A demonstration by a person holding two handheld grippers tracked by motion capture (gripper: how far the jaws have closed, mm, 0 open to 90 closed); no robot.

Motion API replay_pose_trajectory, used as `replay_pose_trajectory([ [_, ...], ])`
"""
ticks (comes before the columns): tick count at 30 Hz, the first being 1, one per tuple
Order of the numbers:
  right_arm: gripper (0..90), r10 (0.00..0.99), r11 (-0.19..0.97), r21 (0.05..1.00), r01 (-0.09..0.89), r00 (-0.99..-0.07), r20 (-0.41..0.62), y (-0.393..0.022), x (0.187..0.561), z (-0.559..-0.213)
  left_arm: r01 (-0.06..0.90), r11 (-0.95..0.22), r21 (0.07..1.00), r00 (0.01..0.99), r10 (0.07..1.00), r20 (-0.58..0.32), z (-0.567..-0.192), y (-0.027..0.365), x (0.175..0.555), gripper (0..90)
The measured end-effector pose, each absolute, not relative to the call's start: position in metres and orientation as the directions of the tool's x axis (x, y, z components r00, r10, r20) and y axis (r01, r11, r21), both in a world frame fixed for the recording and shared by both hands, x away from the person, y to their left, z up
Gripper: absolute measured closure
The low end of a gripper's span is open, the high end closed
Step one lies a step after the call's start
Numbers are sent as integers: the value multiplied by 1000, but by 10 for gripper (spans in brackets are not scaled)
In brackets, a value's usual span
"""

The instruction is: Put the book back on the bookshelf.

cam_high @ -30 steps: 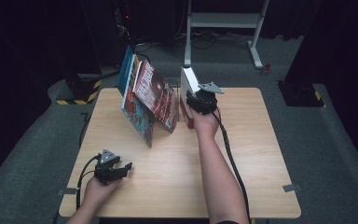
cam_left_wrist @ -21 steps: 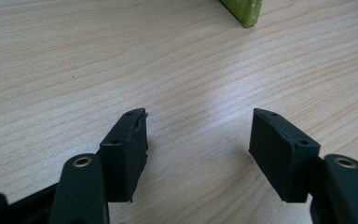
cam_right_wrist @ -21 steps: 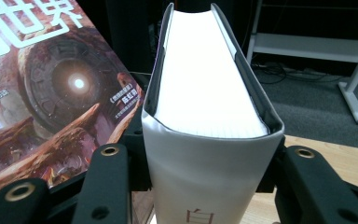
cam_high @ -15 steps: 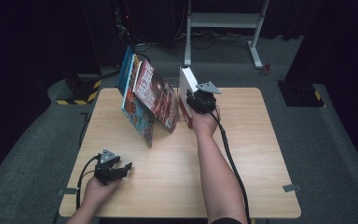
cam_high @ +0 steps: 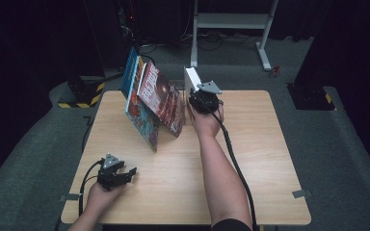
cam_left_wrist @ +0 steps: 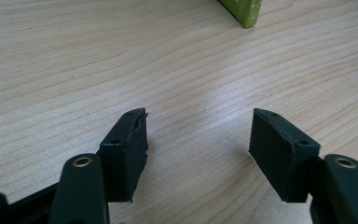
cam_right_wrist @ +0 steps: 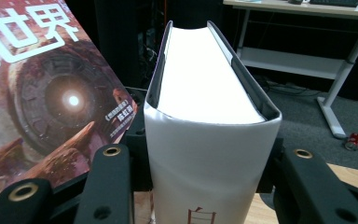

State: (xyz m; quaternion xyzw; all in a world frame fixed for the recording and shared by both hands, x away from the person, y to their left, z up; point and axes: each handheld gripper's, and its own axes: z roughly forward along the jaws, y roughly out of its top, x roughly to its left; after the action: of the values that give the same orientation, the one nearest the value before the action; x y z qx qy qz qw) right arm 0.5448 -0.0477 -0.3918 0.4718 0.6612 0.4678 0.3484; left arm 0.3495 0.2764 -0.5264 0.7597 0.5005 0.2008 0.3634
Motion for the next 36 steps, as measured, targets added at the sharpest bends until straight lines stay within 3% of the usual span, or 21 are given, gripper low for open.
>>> replay_pose_trajectory([
  [36, 549, 957, 83, 964, 252, -289, -7, -36, 563, -396, 606, -256, 753, 426, 904, -36, -526, 277, 349, 372],
])
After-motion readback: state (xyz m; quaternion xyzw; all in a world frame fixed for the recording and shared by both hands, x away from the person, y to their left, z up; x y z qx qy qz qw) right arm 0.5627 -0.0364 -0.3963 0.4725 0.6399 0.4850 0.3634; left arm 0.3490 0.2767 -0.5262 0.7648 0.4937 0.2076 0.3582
